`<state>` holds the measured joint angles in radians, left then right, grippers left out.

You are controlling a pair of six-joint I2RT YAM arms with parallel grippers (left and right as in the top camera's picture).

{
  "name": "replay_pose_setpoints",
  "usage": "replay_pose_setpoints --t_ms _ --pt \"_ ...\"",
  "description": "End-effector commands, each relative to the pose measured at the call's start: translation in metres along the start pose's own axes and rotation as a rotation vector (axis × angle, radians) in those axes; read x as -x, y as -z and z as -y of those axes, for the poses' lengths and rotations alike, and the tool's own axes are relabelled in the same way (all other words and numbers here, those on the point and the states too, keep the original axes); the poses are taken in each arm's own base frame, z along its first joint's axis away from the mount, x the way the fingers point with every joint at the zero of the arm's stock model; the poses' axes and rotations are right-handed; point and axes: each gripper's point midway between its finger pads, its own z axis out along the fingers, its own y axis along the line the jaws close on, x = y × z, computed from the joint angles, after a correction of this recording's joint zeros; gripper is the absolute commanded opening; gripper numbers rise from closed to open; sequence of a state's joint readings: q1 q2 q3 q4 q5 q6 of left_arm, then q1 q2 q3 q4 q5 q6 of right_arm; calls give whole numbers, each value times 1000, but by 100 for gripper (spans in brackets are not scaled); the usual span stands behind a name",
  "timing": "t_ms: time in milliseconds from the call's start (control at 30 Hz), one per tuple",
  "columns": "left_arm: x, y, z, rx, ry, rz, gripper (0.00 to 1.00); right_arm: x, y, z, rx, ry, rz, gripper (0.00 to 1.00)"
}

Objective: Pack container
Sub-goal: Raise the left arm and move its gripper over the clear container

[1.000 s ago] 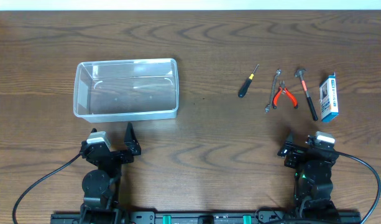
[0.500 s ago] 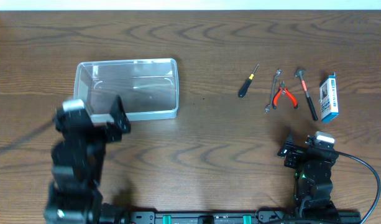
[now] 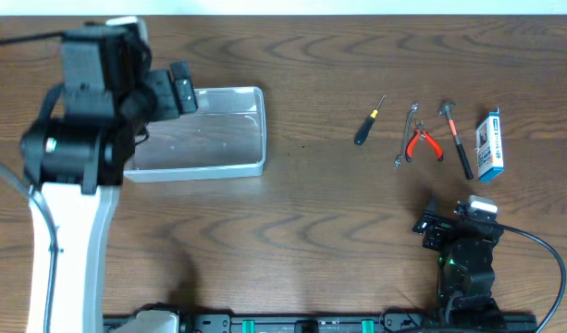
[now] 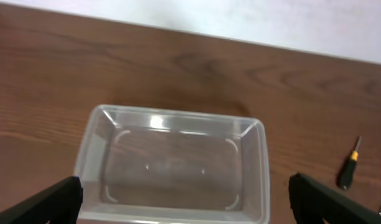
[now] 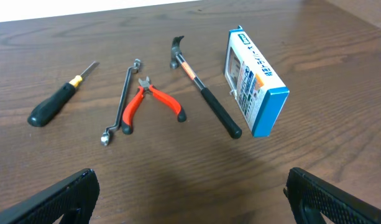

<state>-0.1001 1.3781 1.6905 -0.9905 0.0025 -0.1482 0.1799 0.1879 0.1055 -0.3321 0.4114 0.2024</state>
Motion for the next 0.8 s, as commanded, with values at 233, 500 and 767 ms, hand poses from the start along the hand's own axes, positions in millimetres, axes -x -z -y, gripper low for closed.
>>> replay_pose_setpoints --t_ms 233,500,767 --pt "-25 -49 -1 20 -26 -180 98 -1 0 -1 5 -10 -2 99" --pt "-18 -46 -41 221 -42 -151 51 -1 0 -1 5 -10 -2 99" --pt "-14 -41 -95 331 67 -145 30 -1 0 -1 5 -10 -2 99"
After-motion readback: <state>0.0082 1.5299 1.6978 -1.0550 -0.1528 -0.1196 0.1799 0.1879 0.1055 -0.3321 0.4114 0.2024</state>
